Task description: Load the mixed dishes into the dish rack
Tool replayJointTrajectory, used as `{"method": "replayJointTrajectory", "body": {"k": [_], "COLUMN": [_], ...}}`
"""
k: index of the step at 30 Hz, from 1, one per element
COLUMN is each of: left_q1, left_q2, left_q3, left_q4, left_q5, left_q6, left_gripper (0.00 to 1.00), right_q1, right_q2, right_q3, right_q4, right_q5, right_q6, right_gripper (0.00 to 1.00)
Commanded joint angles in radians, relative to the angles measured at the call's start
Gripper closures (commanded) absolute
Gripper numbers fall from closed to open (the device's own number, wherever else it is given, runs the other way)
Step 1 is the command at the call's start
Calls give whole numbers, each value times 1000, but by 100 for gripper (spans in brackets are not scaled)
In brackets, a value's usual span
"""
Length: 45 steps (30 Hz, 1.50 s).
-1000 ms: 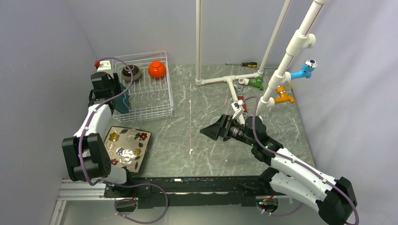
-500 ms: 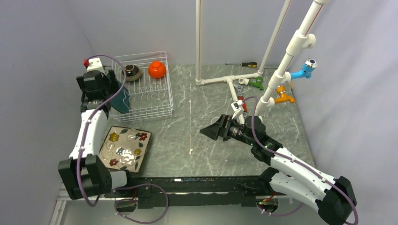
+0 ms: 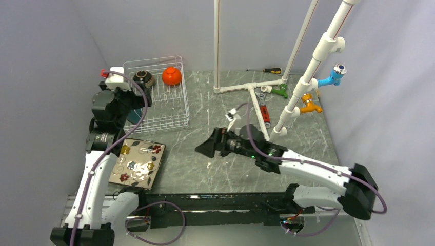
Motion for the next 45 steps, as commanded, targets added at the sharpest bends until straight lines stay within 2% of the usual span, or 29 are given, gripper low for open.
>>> {"method": "replayJointTrajectory", "body": {"k": [1,4,9,11,18,23,29,35,45], "left_q1": [-90,-135,-187,-198,-279,-337,-410,-436,-446], "left_q2": [32,25,-58,-82,-135,-159,-191,-211,-212], "left_q3": [29,23,-116,-153,-159,-158,-153,-152,-153], "left_q4": [47,62,139,153,139,126,110,101,103], "left_q5": [78,50,15,14,14,-46,-92,-138,-131], "left_q6": [57,106,163,141,131,132,161,175,171], "left_gripper": [3,3,3,2,3,3,3,3,3], "right_q1": [87,115,144,150,157,153,139,125,117], "right_q2": [181,366,626,716,926,1034,1139,1216,1321], "right_q3": [101,159,230,257,323,349,453,486,557], "right_q4": [110,177,328,405,611,713,717,782,843], "right_q5": [75,60,28,28,92,135,124,130,96], "right_q6": [41,99,246,274,337,385,385,436,506], "right_gripper": [4,7,21,25,25,25,28,34,46]}}
